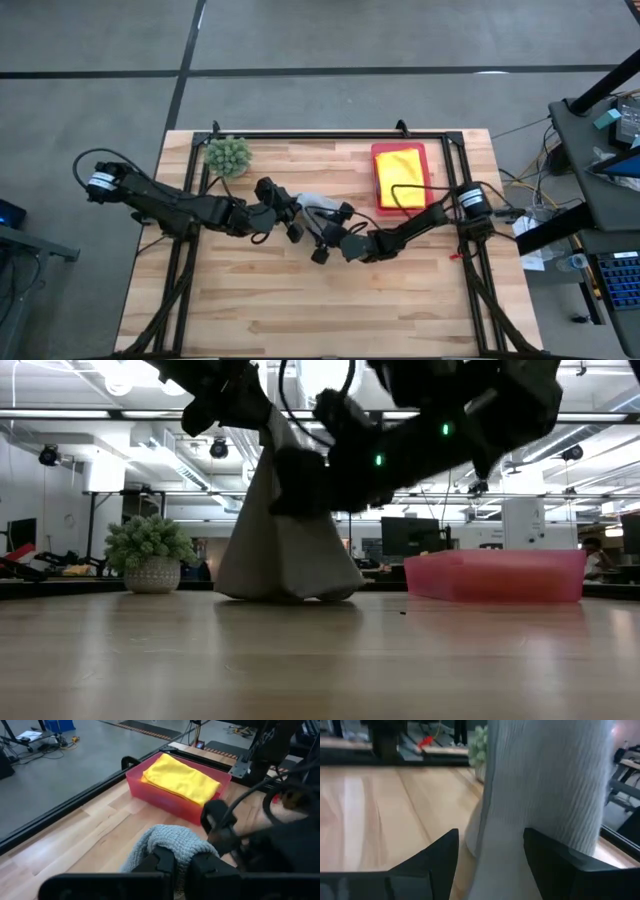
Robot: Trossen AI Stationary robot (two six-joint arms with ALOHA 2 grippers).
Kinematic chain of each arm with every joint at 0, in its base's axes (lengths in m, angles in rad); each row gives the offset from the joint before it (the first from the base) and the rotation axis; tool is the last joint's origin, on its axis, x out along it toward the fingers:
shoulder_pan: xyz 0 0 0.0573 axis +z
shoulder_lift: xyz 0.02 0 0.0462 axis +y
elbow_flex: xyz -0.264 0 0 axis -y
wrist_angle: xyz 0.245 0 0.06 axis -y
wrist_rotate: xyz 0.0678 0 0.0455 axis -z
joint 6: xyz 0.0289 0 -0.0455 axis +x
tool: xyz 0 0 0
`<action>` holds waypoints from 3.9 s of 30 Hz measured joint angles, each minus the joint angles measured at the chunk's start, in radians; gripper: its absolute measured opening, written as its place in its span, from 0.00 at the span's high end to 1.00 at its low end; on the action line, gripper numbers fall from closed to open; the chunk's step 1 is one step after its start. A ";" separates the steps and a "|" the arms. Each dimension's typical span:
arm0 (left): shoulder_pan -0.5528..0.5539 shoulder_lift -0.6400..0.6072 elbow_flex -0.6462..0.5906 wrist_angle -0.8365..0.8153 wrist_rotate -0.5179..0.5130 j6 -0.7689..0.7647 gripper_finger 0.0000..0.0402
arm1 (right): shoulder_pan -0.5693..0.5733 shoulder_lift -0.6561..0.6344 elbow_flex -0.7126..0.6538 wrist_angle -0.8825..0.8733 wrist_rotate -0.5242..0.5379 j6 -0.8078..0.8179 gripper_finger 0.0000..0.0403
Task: Fold microfiber towels
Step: Fold the gray microfiber cloth
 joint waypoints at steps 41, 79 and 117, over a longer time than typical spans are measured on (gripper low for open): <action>0.010 -0.013 -0.012 -0.381 0.007 -0.212 1.00 | -0.084 -0.282 -0.010 -0.572 -0.058 -0.045 0.89; 0.083 0.190 -0.036 -0.531 0.233 -0.344 1.00 | 0.002 -0.013 -0.018 -0.410 0.087 0.095 0.53; -0.015 -0.202 0.240 -0.634 0.526 0.308 1.00 | -0.049 -0.810 0.112 -0.982 -0.529 -0.136 0.98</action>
